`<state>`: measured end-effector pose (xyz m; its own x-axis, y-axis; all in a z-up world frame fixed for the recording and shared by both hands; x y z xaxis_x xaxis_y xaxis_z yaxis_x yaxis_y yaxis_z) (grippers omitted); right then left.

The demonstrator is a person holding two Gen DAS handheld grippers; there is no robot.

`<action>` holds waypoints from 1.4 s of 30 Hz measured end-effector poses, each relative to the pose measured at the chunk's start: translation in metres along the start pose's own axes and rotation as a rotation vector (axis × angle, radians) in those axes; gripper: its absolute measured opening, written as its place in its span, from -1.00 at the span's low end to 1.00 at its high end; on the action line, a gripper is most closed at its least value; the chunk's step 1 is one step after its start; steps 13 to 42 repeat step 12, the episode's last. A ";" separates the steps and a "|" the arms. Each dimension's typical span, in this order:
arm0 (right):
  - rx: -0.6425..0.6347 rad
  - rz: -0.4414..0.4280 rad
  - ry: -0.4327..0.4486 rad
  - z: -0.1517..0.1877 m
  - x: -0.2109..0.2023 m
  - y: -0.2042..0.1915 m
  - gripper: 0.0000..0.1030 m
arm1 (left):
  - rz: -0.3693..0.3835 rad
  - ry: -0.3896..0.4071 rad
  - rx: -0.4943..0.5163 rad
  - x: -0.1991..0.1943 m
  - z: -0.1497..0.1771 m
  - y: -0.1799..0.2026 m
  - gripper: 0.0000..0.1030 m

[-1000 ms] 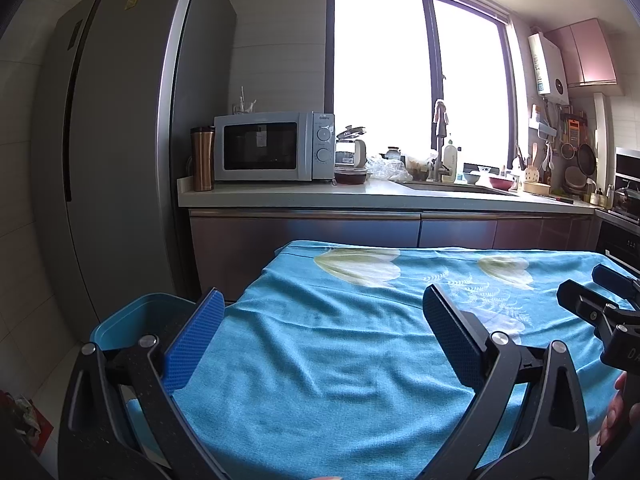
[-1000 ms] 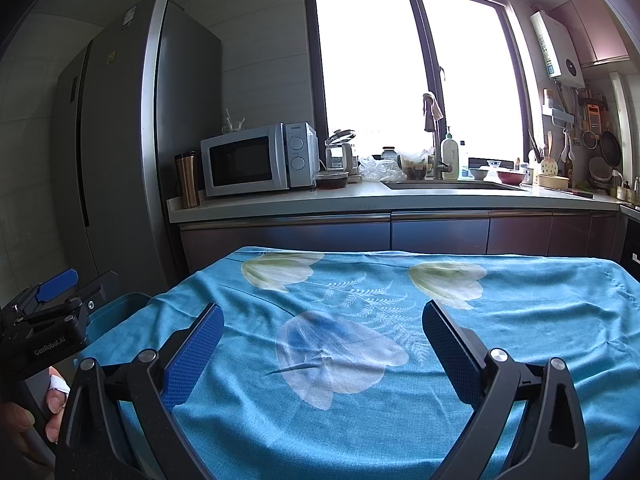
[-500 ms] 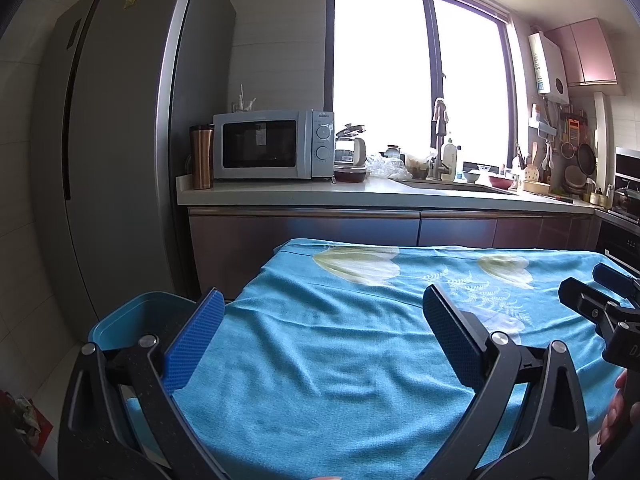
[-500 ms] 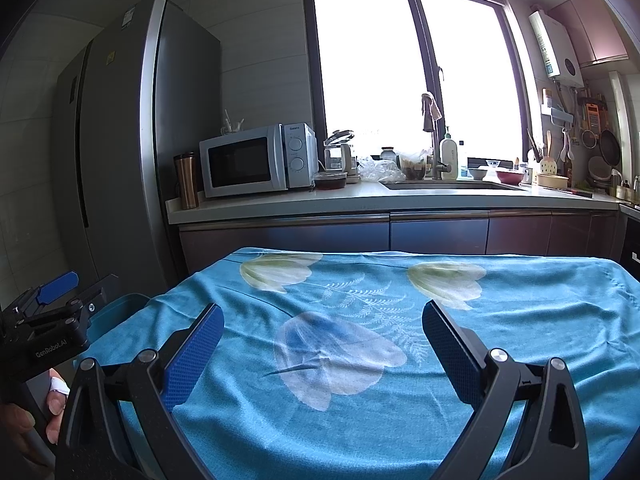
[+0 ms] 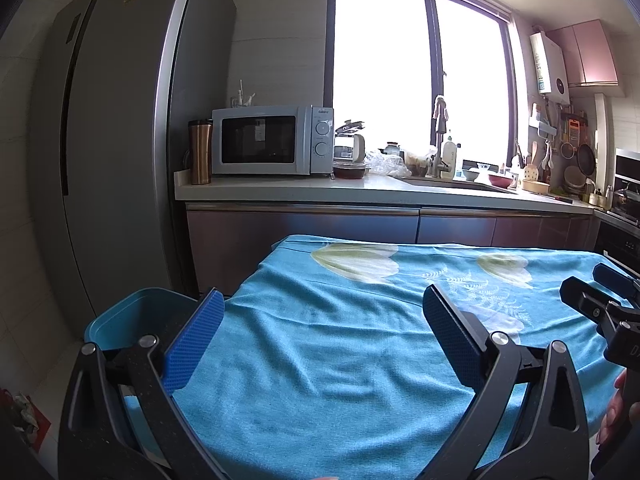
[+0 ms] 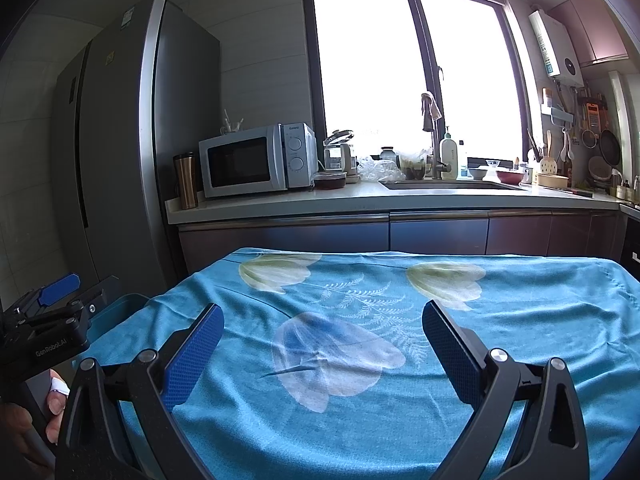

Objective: Collect trash

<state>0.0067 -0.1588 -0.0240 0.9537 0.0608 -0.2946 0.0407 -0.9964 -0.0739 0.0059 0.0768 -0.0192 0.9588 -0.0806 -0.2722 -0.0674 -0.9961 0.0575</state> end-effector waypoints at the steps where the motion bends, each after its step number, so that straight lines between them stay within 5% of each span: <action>1: 0.000 0.000 0.001 0.000 0.000 0.000 0.87 | 0.002 -0.001 0.002 0.001 0.000 0.000 0.89; 5: -0.001 0.003 -0.014 0.002 0.004 0.004 0.87 | 0.016 -0.057 0.006 0.014 0.003 0.004 0.89; 12: 0.004 0.039 -0.084 0.007 0.020 0.028 0.87 | 0.042 -0.271 0.007 0.076 0.014 0.006 0.89; 42: 0.004 0.039 -0.084 0.007 0.020 0.028 0.87 | 0.042 -0.271 0.007 0.076 0.014 0.006 0.89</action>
Point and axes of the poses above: each gripper's, at about its wrist camera, not at the fingertips, and x roughly the way its jaws point, y to its right, z to its underside, the point moved 5 cm from there along x, roughly the way its jaws point, and after that the axes turned 4 degrees about z, right-handed, at the moved point
